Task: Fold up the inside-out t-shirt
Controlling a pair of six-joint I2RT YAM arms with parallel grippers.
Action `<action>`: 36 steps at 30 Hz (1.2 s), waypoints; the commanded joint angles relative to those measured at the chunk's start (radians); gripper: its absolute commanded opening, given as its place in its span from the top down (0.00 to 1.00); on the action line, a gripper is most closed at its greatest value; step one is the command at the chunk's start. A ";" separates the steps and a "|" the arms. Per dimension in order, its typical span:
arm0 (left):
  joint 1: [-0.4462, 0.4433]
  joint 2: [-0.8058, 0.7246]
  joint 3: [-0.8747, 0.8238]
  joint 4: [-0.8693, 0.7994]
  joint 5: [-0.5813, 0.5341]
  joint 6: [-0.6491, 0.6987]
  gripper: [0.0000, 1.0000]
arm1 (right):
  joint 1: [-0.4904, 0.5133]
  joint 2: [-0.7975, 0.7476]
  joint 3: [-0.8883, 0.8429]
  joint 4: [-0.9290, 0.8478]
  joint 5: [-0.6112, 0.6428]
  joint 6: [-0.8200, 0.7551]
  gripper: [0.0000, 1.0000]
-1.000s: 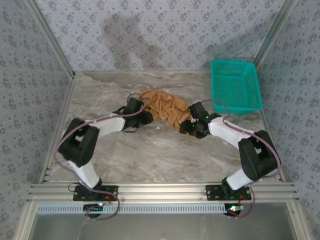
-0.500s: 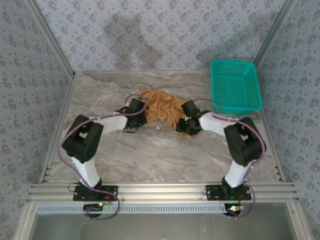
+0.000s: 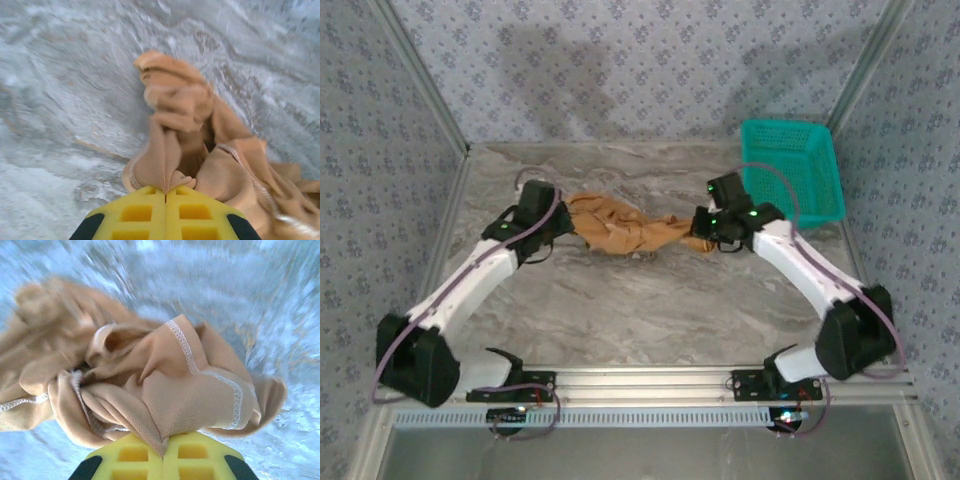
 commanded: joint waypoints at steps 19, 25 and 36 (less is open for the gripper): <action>0.091 0.197 0.322 -0.265 0.031 0.173 0.84 | -0.134 0.064 0.162 -0.054 -0.071 0.029 1.00; 0.005 0.207 0.216 -0.198 -0.011 0.190 0.49 | -0.149 0.261 0.274 -0.153 -0.073 -0.033 0.90; -0.047 0.181 -0.082 -0.001 0.233 0.233 0.44 | -0.089 0.193 0.106 -0.186 -0.039 -0.100 0.44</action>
